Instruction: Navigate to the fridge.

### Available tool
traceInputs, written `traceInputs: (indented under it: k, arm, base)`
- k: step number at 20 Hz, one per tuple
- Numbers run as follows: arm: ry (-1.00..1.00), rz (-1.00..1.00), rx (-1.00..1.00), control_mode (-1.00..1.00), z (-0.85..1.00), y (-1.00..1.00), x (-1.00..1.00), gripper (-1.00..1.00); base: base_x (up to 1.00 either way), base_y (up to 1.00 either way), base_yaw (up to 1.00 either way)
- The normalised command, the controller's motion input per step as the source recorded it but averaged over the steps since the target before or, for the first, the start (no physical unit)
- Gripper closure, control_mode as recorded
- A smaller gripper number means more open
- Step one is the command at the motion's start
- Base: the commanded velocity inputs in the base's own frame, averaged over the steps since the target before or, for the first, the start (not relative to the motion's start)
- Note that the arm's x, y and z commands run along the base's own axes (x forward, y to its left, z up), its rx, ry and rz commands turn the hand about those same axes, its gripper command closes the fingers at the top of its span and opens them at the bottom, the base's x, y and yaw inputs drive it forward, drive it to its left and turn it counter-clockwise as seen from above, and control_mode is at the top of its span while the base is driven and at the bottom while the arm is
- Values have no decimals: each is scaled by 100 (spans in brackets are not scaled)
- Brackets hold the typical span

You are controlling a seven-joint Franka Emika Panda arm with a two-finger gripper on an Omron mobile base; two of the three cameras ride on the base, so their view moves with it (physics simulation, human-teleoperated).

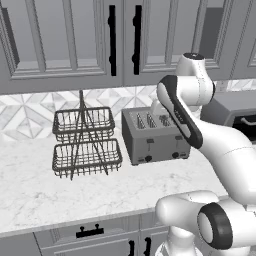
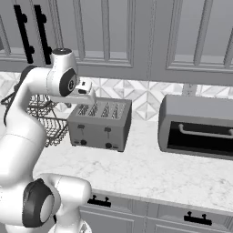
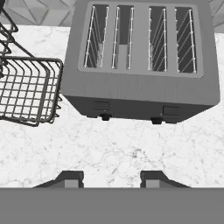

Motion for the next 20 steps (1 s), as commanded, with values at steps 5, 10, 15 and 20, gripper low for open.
traceInputs:
  k: [5, 10, 15, 20]
  arm:
    - [0, 0, 0, 100, 0, 0, 0, -100]
    - [0, 0, 0, 100, 0, 0, 0, -100]
    - [0, 0, 0, 100, 0, 0, 0, -100]
    - [0, 0, 0, 100, 0, 0, 0, -100]
  base:
    - [0, 0, 0]
    - [-4, 0, 0]
    - [-47, 15, -1]
    - [-27, 47, 20]
